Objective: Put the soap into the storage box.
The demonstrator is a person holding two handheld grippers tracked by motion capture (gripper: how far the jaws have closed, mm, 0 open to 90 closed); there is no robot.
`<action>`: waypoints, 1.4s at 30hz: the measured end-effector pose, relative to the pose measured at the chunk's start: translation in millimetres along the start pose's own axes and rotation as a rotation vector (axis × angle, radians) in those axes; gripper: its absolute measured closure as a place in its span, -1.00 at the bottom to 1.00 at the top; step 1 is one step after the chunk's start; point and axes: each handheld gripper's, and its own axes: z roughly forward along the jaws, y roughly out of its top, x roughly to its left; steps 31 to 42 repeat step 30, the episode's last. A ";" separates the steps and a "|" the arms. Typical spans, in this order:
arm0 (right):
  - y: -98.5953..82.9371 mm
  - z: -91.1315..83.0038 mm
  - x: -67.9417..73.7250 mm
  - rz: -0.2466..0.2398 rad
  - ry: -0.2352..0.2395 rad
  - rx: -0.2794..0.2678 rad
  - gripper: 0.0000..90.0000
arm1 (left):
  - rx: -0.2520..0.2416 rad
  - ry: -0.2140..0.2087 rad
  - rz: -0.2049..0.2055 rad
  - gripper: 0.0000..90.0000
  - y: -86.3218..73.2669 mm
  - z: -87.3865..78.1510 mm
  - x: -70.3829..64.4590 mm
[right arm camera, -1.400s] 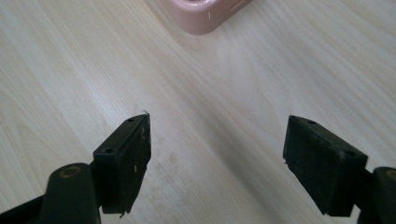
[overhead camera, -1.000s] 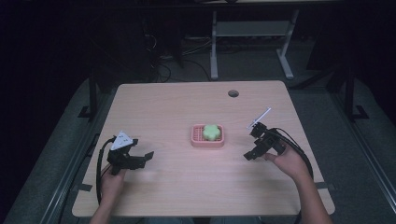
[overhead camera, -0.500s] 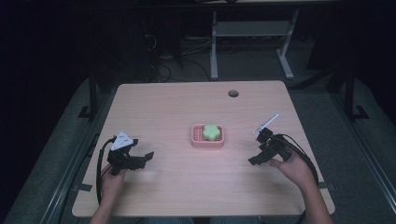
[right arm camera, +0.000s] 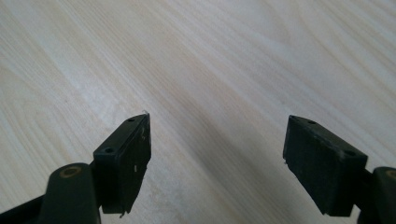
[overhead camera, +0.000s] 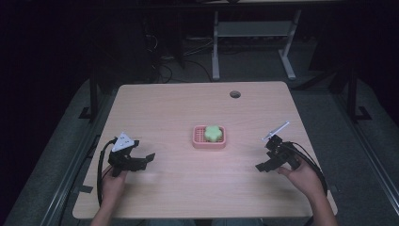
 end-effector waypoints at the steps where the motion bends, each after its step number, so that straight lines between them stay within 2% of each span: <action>1: 0.0 0.0 0.0 0.000 0.000 0.000 -0.49 | 0.000 0.000 0.000 -0.68 0.0 0.0 0.0; 23: -34.6 1.2 9.5 0.032 0.001 -0.045 -0.49 | -0.005 -0.002 0.000 -0.68 -0.4 1.3 -1.2; 30: -40.3 -0.2 14.5 0.024 -0.013 -0.060 -0.49 | -0.001 -0.001 0.010 -0.68 -0.1 1.5 -1.4; 42: -40.3 -0.2 14.5 0.024 -0.013 -0.060 -0.49 | -0.001 -0.001 0.010 -0.68 -0.1 1.5 -1.4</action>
